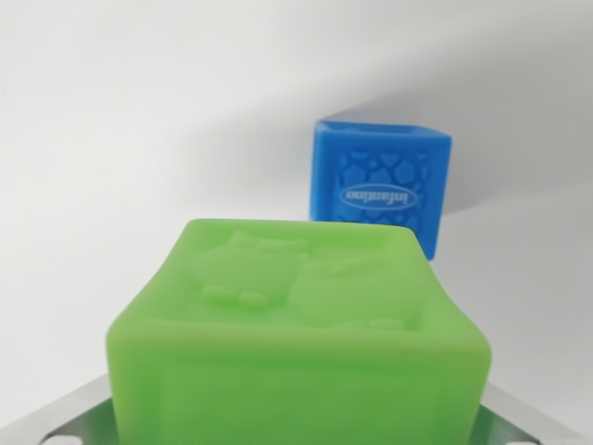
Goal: Stack cube
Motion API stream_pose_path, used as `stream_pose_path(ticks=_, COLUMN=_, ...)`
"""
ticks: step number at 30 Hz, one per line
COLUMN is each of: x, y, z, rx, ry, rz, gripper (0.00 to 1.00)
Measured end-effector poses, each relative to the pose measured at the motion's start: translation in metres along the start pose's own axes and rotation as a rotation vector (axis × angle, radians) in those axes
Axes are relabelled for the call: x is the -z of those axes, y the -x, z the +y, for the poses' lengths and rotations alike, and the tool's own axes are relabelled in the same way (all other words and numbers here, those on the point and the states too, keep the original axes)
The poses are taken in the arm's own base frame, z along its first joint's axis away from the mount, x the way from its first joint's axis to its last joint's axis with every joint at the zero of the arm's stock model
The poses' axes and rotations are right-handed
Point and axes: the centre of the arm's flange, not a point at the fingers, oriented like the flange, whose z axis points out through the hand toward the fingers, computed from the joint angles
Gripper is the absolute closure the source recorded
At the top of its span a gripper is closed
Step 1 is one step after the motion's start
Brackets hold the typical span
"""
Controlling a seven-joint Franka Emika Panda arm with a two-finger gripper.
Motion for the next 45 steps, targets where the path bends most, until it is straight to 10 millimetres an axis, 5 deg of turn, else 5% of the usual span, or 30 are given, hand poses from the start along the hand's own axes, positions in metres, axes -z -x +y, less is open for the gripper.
stream_pose_path(ticks=18, x=0.0, y=-0.029, z=0.013, rx=-0.035, ry=0.001, rz=0.0, gripper=1.0)
stream_pose_path(ticks=45, x=-0.069, y=-0.029, z=0.014, rx=-0.034, ry=0.008, rz=-0.005, gripper=1.0)
